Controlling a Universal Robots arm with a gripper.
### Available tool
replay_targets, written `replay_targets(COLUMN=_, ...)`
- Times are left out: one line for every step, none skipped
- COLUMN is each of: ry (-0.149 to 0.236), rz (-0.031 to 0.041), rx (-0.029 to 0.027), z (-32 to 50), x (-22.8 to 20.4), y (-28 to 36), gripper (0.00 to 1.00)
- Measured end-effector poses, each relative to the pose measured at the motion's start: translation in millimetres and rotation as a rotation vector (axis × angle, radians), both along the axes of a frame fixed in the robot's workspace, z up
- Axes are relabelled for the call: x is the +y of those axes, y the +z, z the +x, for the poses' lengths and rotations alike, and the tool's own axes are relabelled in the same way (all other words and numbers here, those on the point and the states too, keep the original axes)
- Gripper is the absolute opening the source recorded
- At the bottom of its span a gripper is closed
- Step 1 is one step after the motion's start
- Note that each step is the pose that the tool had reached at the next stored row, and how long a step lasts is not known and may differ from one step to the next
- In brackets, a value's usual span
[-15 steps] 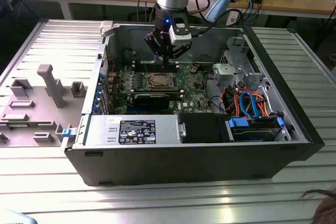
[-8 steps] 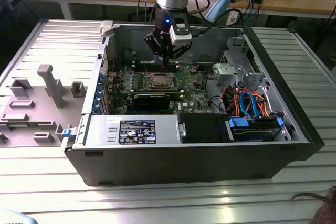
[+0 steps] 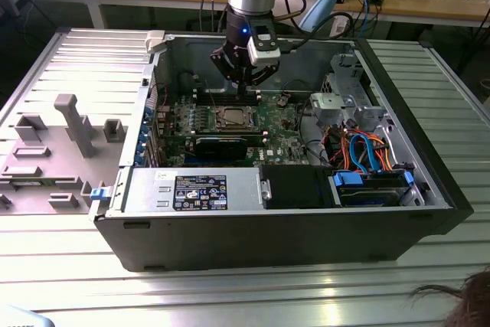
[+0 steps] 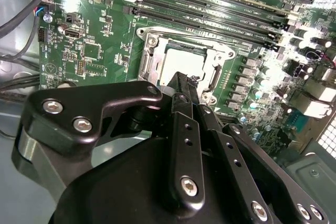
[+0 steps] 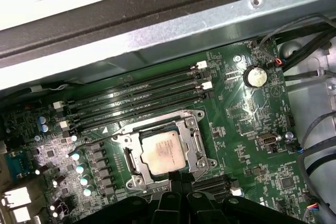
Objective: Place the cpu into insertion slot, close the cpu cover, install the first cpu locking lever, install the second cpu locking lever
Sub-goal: 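Install the first cpu locking lever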
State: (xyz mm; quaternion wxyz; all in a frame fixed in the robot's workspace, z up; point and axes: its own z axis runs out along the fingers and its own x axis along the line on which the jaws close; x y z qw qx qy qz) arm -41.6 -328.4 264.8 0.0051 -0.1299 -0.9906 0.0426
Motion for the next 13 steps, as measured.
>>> replay_targets(ry=0.003, rz=0.0, rx=0.0, z=0.0, x=0.0, y=0.0, gripper=0.11)
replay_targets(ry=0.005, rz=0.0, rx=0.0, z=0.0, x=0.0, y=0.0, gripper=0.11)
replay_targets(ry=0.007, rz=0.0, rx=0.0, z=0.0, x=0.0, y=0.0, gripper=0.11)
replay_targets(ry=0.009, rz=0.0, rx=0.0, z=0.0, x=0.0, y=0.0, gripper=0.11)
replay_targets(ry=0.01, rz=0.0, rx=0.0, z=0.0, x=0.0, y=0.0, gripper=0.11)
replay_targets(ry=0.011, rz=0.0, rx=0.0, z=0.0, x=0.0, y=0.0, gripper=0.11)
replay_targets(ry=0.012, rz=0.0, rx=0.0, z=0.0, x=0.0, y=0.0, gripper=0.11)
replay_targets(ry=0.013, rz=0.0, rx=0.0, z=0.0, x=0.0, y=0.0, gripper=0.11)
replay_targets(ry=0.014, rz=0.0, rx=0.0, z=0.0, x=0.0, y=0.0, gripper=0.11)
replay_targets(ry=0.015, rz=0.0001, rx=0.0, z=0.0, x=0.0, y=0.0, gripper=0.11)
replay_targets(ry=0.018, rz=0.0, rx=0.0, z=0.0, x=0.0, y=0.0, gripper=0.11)
replay_targets(ry=0.019, rz=0.0, rx=0.0, z=0.0, x=0.0, y=0.0, gripper=0.11)
replay_targets(ry=0.02, rz=0.0, rx=0.0, z=0.0, x=0.0, y=0.0, gripper=0.11)
